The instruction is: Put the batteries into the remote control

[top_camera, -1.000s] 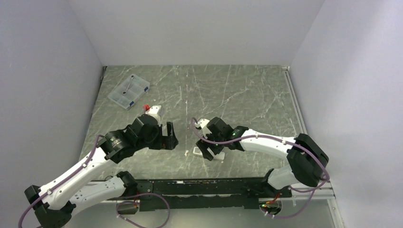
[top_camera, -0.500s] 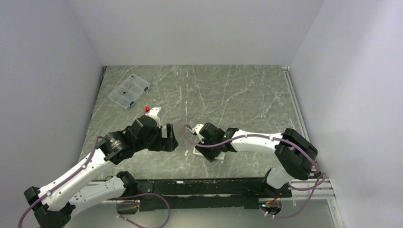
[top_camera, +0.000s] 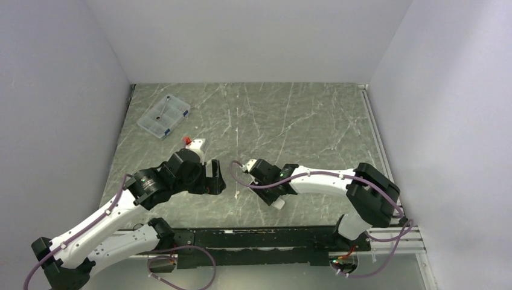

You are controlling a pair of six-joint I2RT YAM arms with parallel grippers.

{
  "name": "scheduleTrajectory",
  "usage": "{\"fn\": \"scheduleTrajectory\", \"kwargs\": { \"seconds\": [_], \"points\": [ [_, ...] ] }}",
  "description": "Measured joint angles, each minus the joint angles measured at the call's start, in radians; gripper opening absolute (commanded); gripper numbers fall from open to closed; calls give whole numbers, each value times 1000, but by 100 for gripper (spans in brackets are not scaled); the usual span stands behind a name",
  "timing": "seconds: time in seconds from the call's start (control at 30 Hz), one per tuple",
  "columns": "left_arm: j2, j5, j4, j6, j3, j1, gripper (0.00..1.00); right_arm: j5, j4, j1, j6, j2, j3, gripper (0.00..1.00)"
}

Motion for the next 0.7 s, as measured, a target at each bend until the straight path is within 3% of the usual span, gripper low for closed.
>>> {"fn": "scheduleTrajectory", "kwargs": {
  "seconds": [0.07, 0.37, 0.7],
  "points": [
    [0, 3, 0, 0, 0, 0, 100, -1, -3, 0, 8, -5, 0, 0],
    [26, 50, 52, -4, -14, 0, 99, -31, 13, -11, 58, -139, -16, 0],
    [76, 152, 165, -29, -44, 0, 99, -237, 95, -99, 122, -319, -148, 0]
  ]
}}
